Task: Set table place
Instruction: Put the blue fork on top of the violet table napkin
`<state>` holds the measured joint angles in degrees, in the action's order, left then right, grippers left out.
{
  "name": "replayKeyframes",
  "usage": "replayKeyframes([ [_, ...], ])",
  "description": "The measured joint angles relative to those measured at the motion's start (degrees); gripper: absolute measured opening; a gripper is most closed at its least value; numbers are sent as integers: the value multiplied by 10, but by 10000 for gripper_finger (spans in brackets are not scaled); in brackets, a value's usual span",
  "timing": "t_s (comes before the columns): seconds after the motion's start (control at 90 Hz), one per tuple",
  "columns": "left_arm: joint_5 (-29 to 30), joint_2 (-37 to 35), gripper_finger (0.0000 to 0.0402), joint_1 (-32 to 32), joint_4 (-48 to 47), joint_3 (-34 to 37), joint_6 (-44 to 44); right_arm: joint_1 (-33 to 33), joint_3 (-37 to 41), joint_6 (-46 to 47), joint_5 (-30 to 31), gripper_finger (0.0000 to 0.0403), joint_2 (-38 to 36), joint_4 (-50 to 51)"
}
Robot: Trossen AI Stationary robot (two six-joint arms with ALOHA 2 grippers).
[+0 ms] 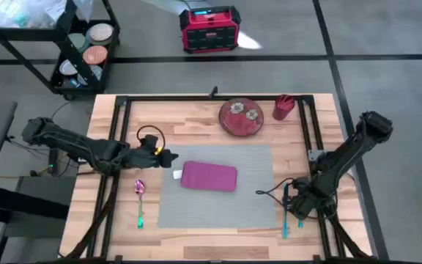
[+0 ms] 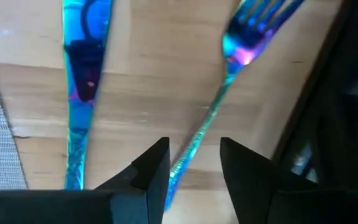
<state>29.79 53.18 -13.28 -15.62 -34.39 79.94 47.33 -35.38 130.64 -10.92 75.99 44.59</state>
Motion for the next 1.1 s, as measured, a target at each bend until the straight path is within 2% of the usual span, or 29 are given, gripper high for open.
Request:
replayKeyframes([
  [0.178, -39, 0, 15, 16, 1, 0, 0, 9, -2, -1, -23, 128, 59, -24],
  [0.356, -41, 0, 15, 23, 7, 0, 0, -9, -2, -7, -38, 121, 69, -26],
  [0.444, -41, 0, 15, 28, 16, 0, -2, -20, -2, -9, -42, 93, 67, -21],
  [0.578, -41, 0, 15, 32, 21, 0, -9, -25, -1, -25, -45, 16, 67, -16],
  [0.767, -63, 0, 15, 34, 22, 0, -20, -24, -3, -33, -41, 2, 61, -6],
  [0.922, -101, -5, 15, 48, 21, 0, -60, -40, -46, -104, -3, 0, 42, 67],
  [1.1, -104, -8, 15, 66, 21, 0, -79, -119, -114, -288, 22, 1, 36, 144],
])
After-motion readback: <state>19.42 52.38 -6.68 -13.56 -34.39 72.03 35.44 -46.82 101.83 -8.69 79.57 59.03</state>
